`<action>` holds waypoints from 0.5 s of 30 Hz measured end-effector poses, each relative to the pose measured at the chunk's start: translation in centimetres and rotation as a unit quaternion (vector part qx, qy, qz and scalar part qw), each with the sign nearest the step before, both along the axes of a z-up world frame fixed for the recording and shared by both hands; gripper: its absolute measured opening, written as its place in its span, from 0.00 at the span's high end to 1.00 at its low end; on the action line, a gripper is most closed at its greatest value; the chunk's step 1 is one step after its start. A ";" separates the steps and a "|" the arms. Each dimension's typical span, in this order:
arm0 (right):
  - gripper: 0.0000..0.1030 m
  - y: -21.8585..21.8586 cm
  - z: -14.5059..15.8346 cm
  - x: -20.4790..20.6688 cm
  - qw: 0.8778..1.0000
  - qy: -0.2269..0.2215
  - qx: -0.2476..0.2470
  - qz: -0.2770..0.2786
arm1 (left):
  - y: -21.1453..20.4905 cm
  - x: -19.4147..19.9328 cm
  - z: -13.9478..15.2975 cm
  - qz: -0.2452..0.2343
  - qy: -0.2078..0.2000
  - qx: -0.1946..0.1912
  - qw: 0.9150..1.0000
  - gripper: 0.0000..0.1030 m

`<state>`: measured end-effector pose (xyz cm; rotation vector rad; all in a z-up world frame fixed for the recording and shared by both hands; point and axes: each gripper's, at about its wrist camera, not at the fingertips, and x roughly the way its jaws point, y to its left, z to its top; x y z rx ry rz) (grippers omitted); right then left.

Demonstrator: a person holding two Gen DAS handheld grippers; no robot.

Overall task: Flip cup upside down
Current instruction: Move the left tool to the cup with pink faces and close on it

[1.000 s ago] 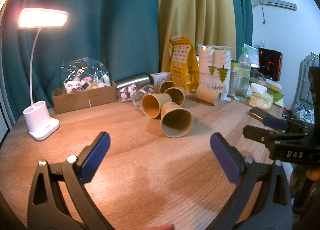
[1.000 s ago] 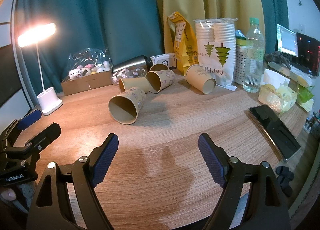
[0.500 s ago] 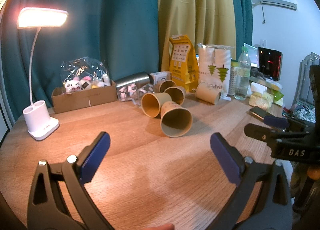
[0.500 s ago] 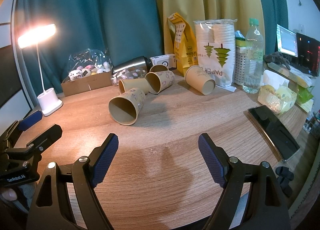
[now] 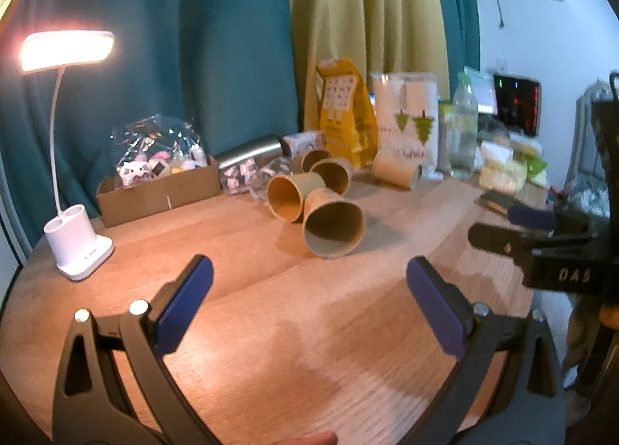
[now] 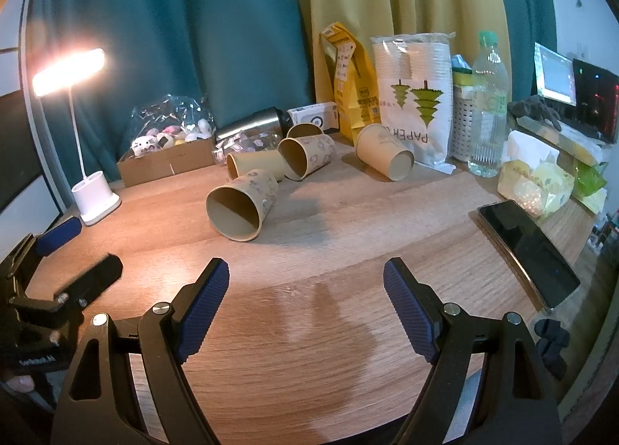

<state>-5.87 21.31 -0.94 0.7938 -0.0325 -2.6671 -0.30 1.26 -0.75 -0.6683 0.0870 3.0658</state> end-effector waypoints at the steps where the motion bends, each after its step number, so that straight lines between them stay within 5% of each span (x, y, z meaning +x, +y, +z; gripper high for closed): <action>1: 0.18 0.1 0.0 -0.2 1.000 -0.002 0.000 0.001 | 0.1 -0.3 0.0 0.002 -0.011 -0.006 1.000 0.02; 10: 0.18 1.3 -0.3 -2.7 1.000 -0.028 -0.008 0.010 | 1.2 -6.1 2.7 -0.022 -0.100 0.003 0.995 0.02; 15: 0.18 2.1 0.0 -5.1 0.999 -0.040 -0.010 0.010 | 1.6 -12.4 2.9 -0.023 -0.172 0.028 0.984 0.02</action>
